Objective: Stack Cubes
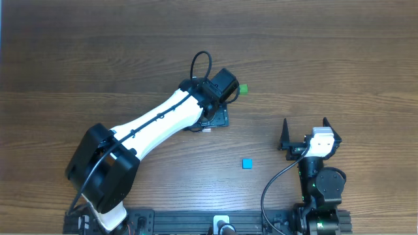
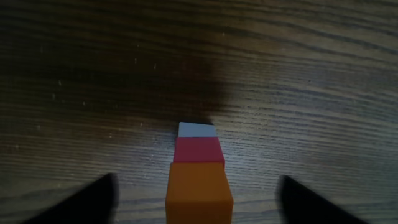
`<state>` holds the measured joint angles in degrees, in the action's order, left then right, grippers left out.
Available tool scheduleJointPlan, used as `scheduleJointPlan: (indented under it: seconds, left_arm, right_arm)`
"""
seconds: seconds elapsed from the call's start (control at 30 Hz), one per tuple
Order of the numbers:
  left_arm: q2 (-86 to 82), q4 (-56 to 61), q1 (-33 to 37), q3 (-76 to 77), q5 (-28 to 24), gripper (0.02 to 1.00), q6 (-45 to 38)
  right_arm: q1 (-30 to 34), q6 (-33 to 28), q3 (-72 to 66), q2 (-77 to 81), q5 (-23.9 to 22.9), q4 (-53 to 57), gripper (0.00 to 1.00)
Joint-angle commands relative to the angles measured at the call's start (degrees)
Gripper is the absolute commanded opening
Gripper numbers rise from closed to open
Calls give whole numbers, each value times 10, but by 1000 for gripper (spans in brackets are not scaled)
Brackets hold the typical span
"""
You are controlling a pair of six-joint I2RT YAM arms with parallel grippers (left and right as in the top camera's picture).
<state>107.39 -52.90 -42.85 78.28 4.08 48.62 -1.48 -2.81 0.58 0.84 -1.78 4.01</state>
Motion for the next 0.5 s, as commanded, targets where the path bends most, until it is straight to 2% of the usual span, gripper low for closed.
scheduleJointPlan:
  seconds: [0.03, 0.1, 0.27, 0.5]
  left_arm:
    - [-18, 13, -2, 9, 24, 991, -1]
    - [-46, 23, -1, 9, 42, 998, -2]
    - [-166, 80, 23, 9, 128, 998, -20]
    - [-337, 157, 150, 7, 138, 996, -132]
  right_arm:
    - [4, 4, -3, -4, 5, 2, 991]
    - [4, 4, -3, -4, 5, 2, 991]
    - [4, 4, -3, -4, 5, 2, 991]
    - [4, 4, -3, -4, 5, 2, 991]
